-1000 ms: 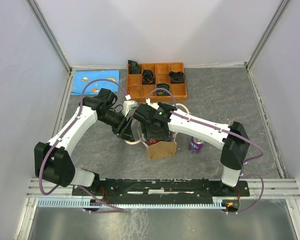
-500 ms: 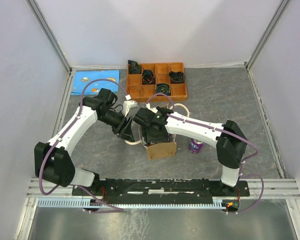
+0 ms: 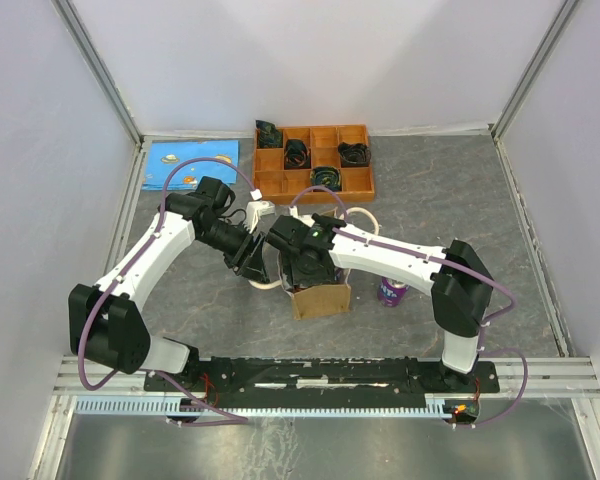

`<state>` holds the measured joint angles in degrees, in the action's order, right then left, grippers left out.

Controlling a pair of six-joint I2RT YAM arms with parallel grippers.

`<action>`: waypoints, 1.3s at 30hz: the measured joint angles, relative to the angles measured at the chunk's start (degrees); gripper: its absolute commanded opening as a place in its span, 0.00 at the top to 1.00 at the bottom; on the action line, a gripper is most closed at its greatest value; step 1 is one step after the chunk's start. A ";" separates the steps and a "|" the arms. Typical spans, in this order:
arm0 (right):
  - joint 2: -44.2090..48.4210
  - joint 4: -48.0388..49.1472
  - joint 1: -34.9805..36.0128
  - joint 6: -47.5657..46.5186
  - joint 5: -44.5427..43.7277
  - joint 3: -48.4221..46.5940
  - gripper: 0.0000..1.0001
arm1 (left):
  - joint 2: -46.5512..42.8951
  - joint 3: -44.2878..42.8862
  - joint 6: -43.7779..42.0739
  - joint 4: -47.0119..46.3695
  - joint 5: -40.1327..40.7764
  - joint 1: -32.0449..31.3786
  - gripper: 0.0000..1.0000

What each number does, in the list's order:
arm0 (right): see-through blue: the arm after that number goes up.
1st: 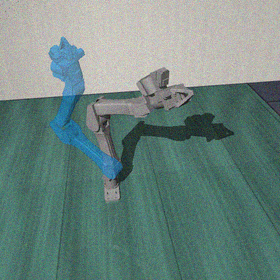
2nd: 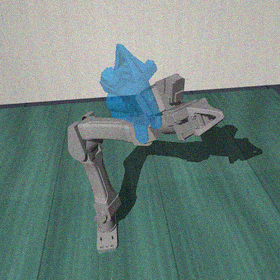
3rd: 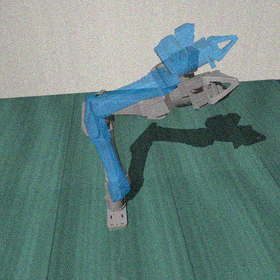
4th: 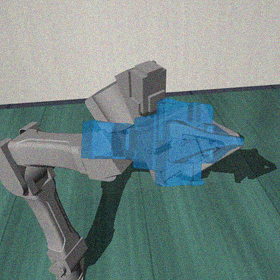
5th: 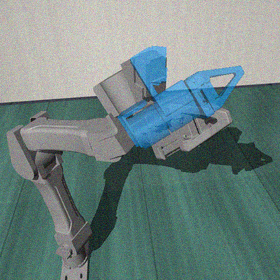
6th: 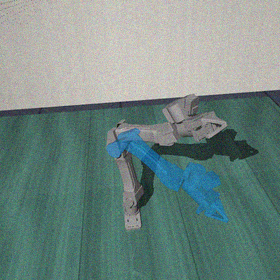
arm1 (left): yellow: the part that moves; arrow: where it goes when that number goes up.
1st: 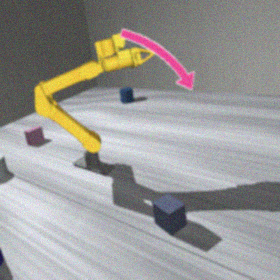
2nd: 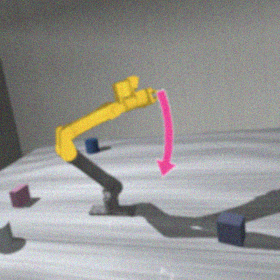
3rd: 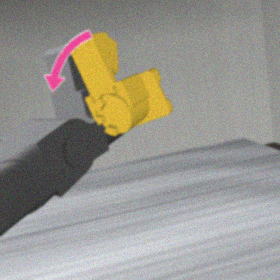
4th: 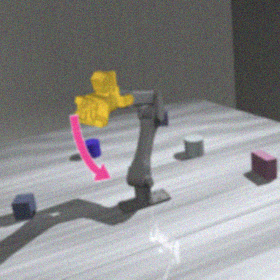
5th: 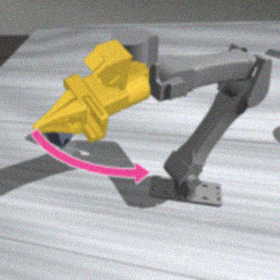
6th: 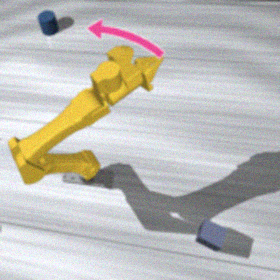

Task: Place the beverage into the canvas bag

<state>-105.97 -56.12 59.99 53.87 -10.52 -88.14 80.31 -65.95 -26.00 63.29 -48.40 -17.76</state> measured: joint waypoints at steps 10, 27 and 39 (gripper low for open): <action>0.02 -1.05 0.35 -1.44 -0.17 -0.81 0.30 | 0.44 0.00 0.00 0.00 0.00 0.00 0.39; 0.04 -2.71 1.03 -2.75 0.66 -3.78 0.17 | 0.68 0.00 0.00 0.00 0.00 0.00 0.38; 0.98 -6.05 1.33 -2.99 -2.03 -7.96 0.15 | 0.70 0.00 0.00 -0.17 0.00 0.00 0.38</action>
<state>-104.99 -62.17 61.32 50.87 -12.56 -96.09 81.01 -65.95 -26.00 63.11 -48.40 -17.76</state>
